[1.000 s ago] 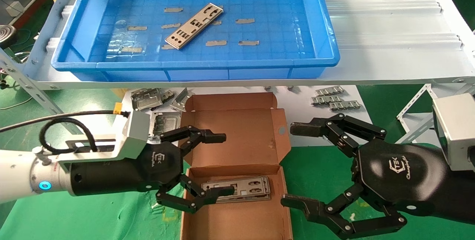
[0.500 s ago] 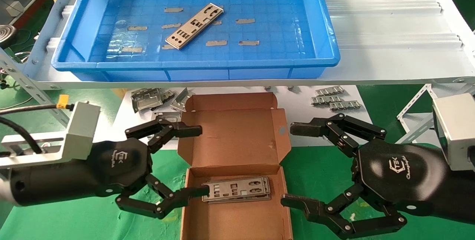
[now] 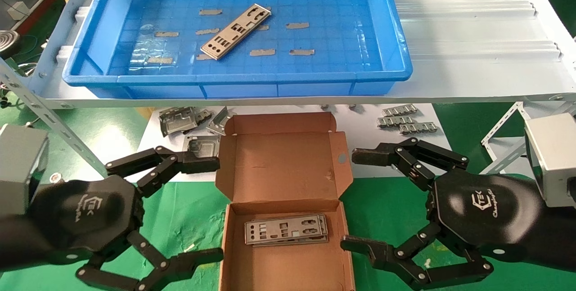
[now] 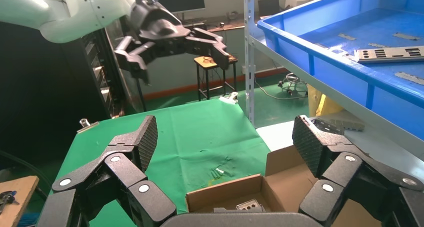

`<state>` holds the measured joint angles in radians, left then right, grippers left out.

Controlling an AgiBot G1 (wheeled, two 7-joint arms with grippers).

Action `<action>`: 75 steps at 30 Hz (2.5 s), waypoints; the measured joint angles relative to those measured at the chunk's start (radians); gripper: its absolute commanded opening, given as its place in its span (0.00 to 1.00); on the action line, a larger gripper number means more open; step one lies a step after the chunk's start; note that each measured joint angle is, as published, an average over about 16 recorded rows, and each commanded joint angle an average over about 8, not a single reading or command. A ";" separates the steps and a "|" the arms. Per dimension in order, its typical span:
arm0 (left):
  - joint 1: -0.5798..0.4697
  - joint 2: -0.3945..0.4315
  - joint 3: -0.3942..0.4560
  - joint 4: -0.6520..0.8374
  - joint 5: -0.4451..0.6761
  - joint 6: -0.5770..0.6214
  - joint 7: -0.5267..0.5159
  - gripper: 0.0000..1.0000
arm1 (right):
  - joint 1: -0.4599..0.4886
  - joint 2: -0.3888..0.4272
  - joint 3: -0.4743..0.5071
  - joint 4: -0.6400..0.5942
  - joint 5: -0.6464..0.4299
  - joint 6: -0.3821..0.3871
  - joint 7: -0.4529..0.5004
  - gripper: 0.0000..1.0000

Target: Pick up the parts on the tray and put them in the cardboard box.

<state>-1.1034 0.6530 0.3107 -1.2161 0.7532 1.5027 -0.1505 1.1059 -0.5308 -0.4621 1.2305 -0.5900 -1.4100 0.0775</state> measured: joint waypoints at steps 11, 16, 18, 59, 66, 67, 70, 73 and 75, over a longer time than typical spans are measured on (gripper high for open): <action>0.039 -0.056 -0.042 -0.092 -0.032 -0.009 -0.045 1.00 | 0.000 0.000 0.000 0.000 0.000 0.000 0.000 1.00; 0.040 -0.057 -0.043 -0.093 -0.033 -0.009 -0.045 1.00 | 0.000 0.000 0.000 0.000 0.000 0.000 0.000 1.00; 0.039 -0.055 -0.041 -0.089 -0.032 -0.009 -0.044 1.00 | 0.000 0.000 0.000 0.000 0.000 0.000 0.000 1.00; 0.029 -0.042 -0.031 -0.068 -0.022 -0.007 -0.037 1.00 | 0.000 0.000 0.000 0.000 0.000 0.000 0.000 1.00; 0.029 -0.041 -0.031 -0.067 -0.022 -0.007 -0.036 1.00 | 0.000 0.000 0.000 0.000 0.000 0.000 0.000 1.00; 0.029 -0.041 -0.031 -0.067 -0.022 -0.007 -0.036 1.00 | 0.000 0.000 0.000 0.000 0.000 0.000 0.000 1.00; 0.029 -0.041 -0.031 -0.067 -0.022 -0.007 -0.036 1.00 | 0.000 0.000 0.000 0.000 0.000 0.000 0.000 1.00; 0.029 -0.041 -0.031 -0.067 -0.022 -0.007 -0.036 1.00 | 0.000 0.000 0.000 0.000 0.000 0.000 0.000 1.00; 0.029 -0.041 -0.031 -0.067 -0.022 -0.007 -0.036 1.00 | 0.000 0.000 0.000 0.000 0.000 0.000 0.000 1.00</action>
<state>-1.0749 0.6119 0.2802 -1.2826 0.7310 1.4955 -0.1868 1.1056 -0.5308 -0.4620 1.2303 -0.5898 -1.4098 0.0775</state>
